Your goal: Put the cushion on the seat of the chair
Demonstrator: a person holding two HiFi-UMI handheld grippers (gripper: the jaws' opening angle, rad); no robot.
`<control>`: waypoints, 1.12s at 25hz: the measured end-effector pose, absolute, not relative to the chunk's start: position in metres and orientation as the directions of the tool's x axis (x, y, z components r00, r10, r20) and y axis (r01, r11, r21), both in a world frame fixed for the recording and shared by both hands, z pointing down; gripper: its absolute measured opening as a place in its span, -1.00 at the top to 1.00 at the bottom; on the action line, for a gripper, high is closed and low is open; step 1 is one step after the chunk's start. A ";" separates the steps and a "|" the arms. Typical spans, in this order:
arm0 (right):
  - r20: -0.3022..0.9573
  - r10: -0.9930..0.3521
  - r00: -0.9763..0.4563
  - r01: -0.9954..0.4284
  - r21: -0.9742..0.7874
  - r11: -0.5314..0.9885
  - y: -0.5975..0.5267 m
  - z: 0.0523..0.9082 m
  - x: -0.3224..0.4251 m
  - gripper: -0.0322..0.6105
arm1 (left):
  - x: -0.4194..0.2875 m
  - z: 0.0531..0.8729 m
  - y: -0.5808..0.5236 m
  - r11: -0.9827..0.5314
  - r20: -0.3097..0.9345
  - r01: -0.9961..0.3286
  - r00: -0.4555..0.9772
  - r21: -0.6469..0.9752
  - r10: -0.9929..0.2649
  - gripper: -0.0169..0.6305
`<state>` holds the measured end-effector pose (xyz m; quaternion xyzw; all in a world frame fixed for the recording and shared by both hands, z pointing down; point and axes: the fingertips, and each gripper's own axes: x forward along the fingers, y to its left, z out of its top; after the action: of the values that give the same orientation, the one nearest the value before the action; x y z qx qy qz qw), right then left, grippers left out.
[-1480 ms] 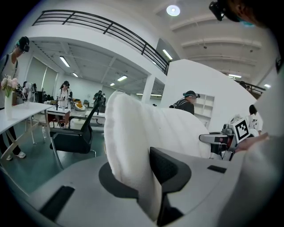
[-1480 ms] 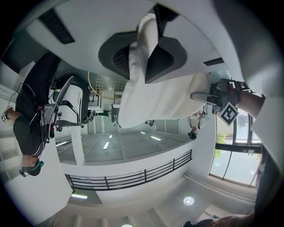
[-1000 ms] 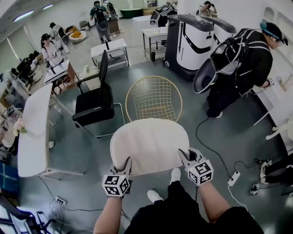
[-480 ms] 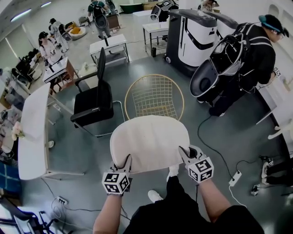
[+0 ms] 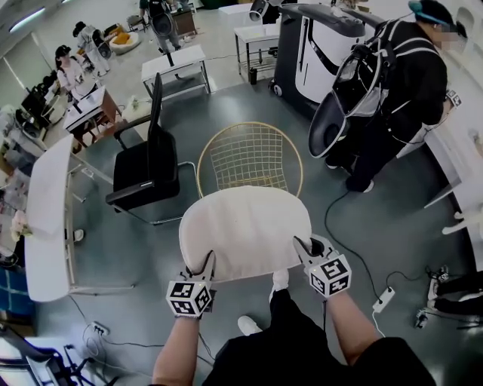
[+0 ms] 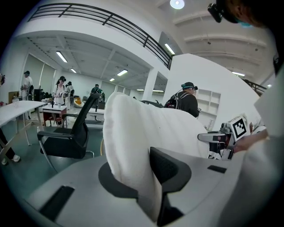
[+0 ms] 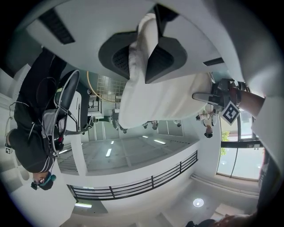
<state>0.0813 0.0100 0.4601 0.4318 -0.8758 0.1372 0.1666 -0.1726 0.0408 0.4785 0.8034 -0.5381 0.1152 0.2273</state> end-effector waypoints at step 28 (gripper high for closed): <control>0.539 -0.568 -0.621 -0.742 -0.172 0.648 -0.215 0.568 0.133 0.70 | -0.119 0.589 -0.161 -0.206 0.581 -0.954 0.297 0.219 -0.758 0.58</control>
<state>0.1325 -0.2154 0.5675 0.3725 -0.8795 0.1930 0.2249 -0.1186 -0.1610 0.5891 0.7562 -0.5658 0.1769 0.2769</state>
